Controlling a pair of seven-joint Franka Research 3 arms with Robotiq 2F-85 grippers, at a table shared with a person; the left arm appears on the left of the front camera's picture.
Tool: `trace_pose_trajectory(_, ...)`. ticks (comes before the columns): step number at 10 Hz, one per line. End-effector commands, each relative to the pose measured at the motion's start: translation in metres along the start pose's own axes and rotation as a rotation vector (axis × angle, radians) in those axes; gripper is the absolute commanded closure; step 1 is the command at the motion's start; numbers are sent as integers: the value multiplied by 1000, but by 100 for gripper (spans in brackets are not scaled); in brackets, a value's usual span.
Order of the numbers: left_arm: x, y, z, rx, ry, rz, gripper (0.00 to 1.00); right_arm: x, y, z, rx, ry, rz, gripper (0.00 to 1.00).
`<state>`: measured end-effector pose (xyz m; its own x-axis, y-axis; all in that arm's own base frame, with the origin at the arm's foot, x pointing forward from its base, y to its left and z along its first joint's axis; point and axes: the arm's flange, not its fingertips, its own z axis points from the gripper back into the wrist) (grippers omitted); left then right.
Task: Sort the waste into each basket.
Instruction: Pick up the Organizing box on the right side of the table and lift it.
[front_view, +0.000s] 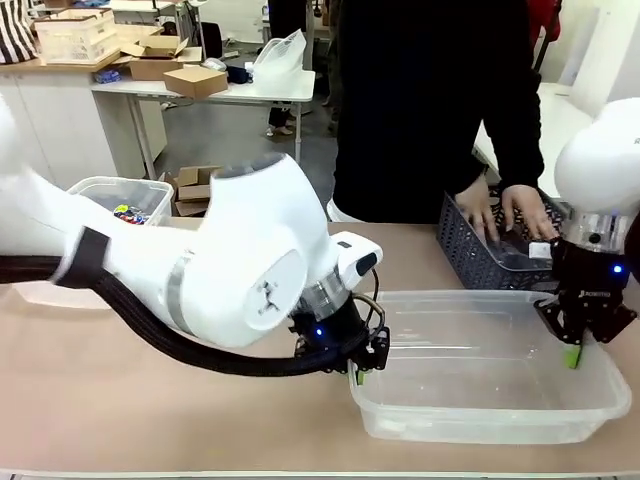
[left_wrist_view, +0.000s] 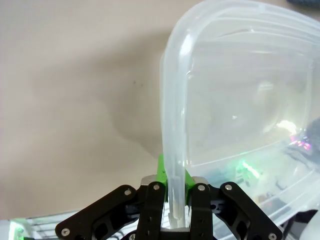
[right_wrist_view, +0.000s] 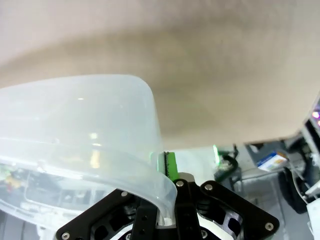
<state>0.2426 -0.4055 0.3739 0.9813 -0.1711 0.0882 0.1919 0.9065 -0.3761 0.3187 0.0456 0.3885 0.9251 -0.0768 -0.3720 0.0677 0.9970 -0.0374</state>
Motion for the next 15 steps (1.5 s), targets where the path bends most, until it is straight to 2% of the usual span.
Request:
trace_pose_trajectory(1,1,-3,81,53,-35,20,100,-32,5,64,-152,-43,19,100)
trace_pose_trajectory(2,-3,-6,120,3,-28,-17,100,-38,17,95,-150,-73,41,100)
trace_pose_trajectory(3,-8,6,159,62,-88,52,100,-39,38,120,-156,-102,48,100)
trace_pose_trajectory(5,-19,48,192,73,-51,31,100,-29,75,148,-113,-132,80,100)
trace_pose_trajectory(6,-28,76,197,125,-31,36,100,-26,93,156,-66,-156,114,100)
trace_pose_trajectory(7,-17,11,176,17,-69,46,100,-58,81,153,-29,-137,109,100)
trace_pose_trajectory(10,-17,11,176,17,-69,46,100,-58,81,153,-29,-137,109,100)
trace_pose_trajectory(11,-20,16,172,43,-62,43,94,-58,89,157,-4,-128,111,97)
trace_pose_trajectory(12,-18,17,172,47,-60,40,94,-58,91,157,-4,-118,115,97)
trace_pose_trajectory(14,1,43,222,98,-133,52,94,-54,150,157,31,-119,199,97)
trace_pose_trajectory(15,12,63,244,118,-168,77,94,-46,172,155,30,-78,204,97)
